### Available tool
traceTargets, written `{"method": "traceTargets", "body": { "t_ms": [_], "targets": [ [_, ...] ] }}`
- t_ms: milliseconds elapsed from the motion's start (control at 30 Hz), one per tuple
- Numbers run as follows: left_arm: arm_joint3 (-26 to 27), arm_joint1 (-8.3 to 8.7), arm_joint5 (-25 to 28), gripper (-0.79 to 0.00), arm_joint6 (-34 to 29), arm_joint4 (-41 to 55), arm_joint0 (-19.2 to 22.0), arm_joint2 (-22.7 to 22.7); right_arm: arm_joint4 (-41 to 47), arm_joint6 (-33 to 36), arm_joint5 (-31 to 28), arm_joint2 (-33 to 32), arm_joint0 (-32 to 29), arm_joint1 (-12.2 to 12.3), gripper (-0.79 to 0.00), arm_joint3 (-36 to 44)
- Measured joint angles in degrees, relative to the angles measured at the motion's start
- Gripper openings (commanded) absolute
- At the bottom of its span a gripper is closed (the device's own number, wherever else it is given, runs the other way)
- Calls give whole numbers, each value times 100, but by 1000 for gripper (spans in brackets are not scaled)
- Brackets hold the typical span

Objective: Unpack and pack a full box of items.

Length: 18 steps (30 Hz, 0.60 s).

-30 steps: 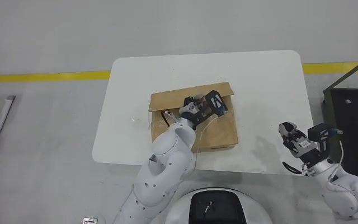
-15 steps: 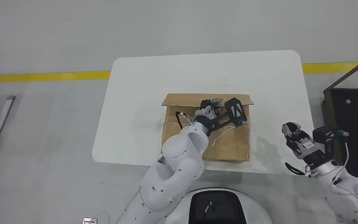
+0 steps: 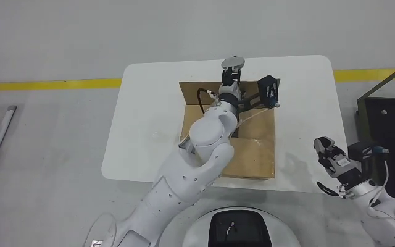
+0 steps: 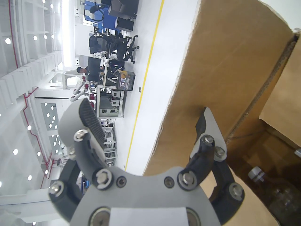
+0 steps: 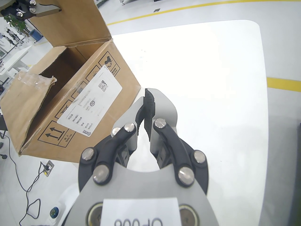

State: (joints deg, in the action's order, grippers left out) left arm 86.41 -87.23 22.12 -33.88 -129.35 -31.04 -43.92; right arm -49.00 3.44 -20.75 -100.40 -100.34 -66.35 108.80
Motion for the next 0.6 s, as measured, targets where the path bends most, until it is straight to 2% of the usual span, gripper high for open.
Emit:
{"method": "traceTargets", "body": {
  "t_ms": [167, 267, 600],
  "targets": [
    [-938, -233, -181, 0, -40, 140, 500, 236, 24, -31, 24, -46, -76, -5, -785, 27],
    [-1393, -364, -369, 0, -88, 223, 666, 350, 32, -52, 43, -79, -114, -8, -785, 31],
    [-2282, -650, -461, 0, -111, 349, 843, 548, 16, -67, 88, -109, -152, -18, -785, 63]
  ]
}}
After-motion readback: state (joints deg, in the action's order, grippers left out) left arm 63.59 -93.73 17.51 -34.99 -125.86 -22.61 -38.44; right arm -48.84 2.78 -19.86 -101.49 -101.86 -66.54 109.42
